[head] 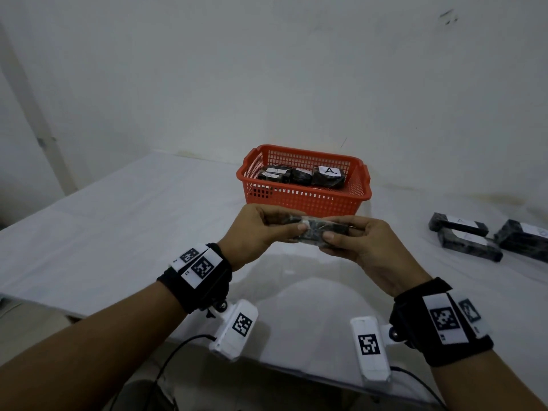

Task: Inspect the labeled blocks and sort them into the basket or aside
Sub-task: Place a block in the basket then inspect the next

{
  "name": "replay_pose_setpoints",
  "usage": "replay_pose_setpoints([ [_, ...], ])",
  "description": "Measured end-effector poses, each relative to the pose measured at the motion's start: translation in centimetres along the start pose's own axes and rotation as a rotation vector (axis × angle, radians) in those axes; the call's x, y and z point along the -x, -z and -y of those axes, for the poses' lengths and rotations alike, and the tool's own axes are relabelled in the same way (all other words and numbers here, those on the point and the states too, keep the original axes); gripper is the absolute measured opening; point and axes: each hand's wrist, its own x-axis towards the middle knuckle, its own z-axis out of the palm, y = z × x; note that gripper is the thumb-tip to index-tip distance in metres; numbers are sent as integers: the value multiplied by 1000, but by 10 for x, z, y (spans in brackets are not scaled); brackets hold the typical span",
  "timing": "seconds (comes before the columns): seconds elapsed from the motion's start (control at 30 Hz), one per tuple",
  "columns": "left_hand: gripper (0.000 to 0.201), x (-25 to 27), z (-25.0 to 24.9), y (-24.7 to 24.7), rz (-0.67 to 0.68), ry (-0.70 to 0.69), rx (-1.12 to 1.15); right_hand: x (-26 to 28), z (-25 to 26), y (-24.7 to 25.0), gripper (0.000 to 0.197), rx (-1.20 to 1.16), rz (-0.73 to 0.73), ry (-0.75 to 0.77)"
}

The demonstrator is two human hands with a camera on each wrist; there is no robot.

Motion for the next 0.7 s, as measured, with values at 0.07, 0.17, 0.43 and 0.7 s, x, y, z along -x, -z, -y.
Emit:
replay_pose_setpoints([
  [0.07, 31, 0, 0, -1, 10, -12, -7, 0, 0, -1, 31, 10, 5, 0],
  [0.17, 30, 2, 0, -3, 37, -6, 1, 0, 0, -4, 30, 27, -45, 27],
  [0.43, 29, 1, 6, -1, -12, 37, 58, 2, 0, -5, 31, -7, -25, 27],
  [0.7, 31, -6, 1, 9, 50, -24, -270, 2, 13, -2, 28, 175, -32, 142],
])
